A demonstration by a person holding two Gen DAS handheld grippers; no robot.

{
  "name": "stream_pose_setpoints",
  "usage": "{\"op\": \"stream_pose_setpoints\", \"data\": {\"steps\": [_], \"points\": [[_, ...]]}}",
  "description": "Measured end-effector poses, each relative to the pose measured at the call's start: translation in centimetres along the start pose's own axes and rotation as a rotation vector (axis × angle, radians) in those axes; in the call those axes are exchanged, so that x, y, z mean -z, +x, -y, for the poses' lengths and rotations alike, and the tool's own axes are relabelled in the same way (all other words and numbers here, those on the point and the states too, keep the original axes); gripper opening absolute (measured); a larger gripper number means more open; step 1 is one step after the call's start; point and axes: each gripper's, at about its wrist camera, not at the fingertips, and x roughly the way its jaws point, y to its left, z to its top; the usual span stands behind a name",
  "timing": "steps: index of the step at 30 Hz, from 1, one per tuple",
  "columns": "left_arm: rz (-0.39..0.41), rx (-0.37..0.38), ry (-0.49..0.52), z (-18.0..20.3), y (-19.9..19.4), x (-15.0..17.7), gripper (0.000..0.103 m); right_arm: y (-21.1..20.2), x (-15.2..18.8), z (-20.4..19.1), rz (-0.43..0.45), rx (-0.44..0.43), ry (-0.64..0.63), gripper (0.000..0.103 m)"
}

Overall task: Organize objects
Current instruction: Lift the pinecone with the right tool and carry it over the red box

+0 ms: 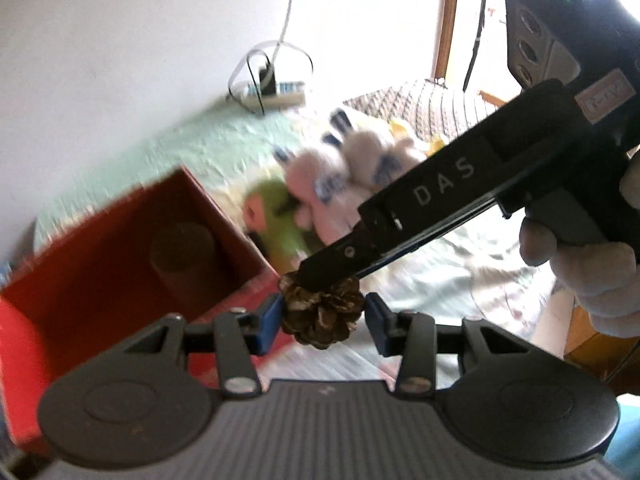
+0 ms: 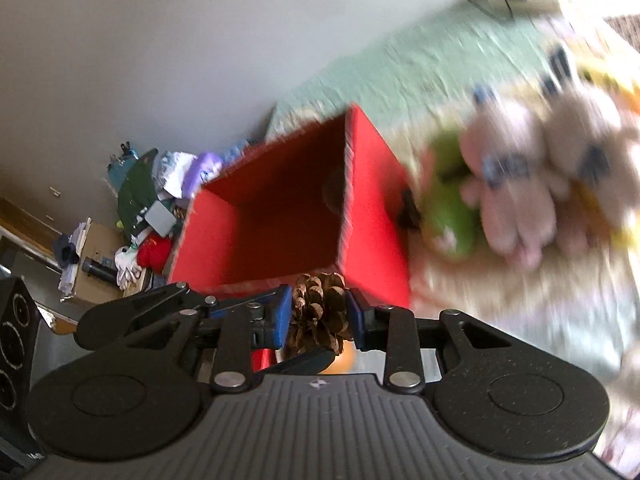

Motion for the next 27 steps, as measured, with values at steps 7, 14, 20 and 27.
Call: {"op": "stream_pose_setpoints", "data": {"steps": [7,14,20,27], "points": [[0.050,-0.032,0.010,-4.8,0.1,-2.6,0.045,4.0,-3.9,-2.3,-0.011,0.050,-0.093,0.032],[0.006,-0.022,-0.022,-8.7,3.4,-2.7,0.045,9.0,-5.7,-3.2,-0.121,0.148,-0.163,0.031],[-0.050,0.010,-0.081,-10.7,5.7,-1.5,0.045,12.1,-5.9,-3.8,-0.211,0.244,-0.248,0.031],[-0.099,0.023,-0.101,-12.3,7.5,0.2,0.048,15.3,-5.7,-5.3,-0.343,0.384,-0.442,0.031]]}}
